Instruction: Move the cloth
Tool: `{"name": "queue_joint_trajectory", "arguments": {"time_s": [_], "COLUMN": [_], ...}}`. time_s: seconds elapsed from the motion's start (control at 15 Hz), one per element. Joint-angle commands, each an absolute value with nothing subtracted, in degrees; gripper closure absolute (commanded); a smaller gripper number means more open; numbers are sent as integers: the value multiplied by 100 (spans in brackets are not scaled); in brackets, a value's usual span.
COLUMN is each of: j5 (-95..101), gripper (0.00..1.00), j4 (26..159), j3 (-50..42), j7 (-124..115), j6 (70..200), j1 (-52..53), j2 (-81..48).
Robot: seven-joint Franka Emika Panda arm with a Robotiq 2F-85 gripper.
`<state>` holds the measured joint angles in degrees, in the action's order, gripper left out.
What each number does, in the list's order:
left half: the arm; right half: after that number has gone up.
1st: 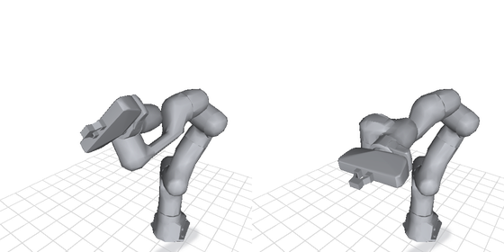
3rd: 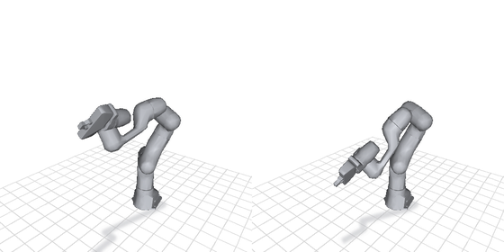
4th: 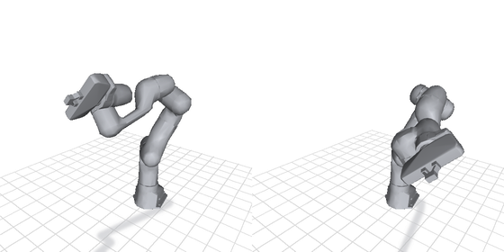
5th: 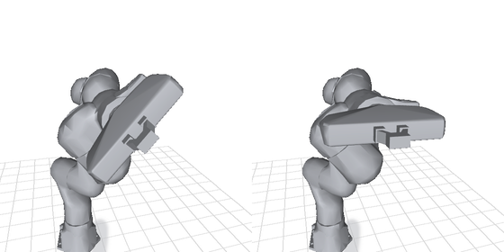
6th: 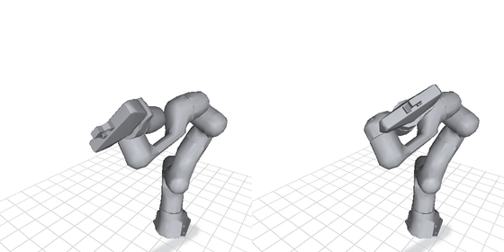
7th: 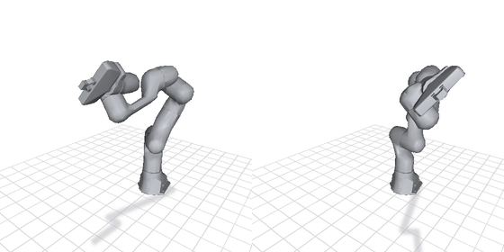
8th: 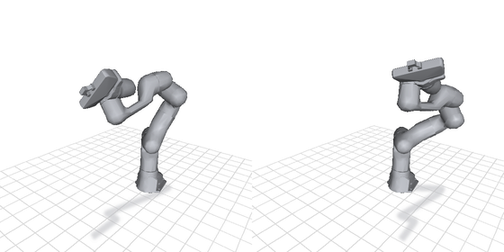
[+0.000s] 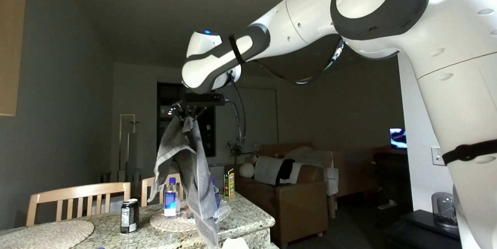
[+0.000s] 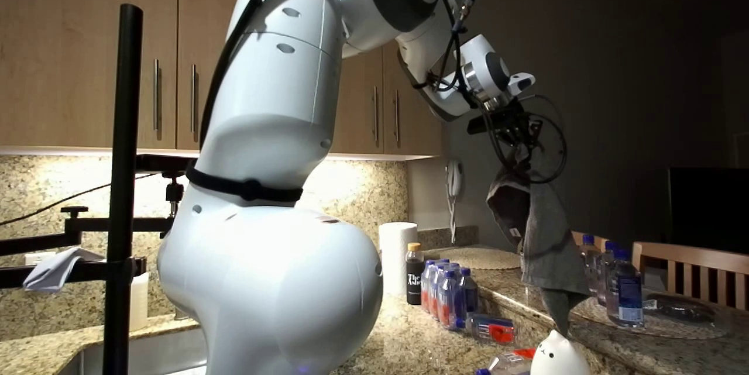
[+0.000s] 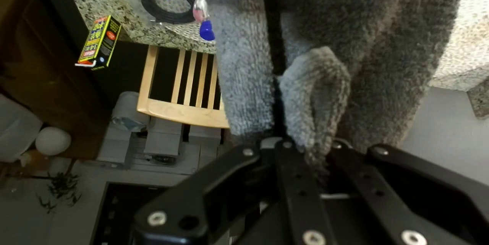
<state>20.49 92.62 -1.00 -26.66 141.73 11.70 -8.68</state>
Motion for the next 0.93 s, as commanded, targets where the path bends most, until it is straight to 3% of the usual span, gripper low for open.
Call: {"name": "queue_joint_trajectory", "arguments": {"time_s": [0.0,0.4,0.87], "j5": [1895,1068,1123], "gripper": [91,92,92], "j4": [9167,10130,11225], "j3": [212,784,1387], "j7": [-2821,-2115,-2472], "j6": [13220,11871,11798], "j1": [1286,1213,1289], "j2": [-416,770,1299]}}
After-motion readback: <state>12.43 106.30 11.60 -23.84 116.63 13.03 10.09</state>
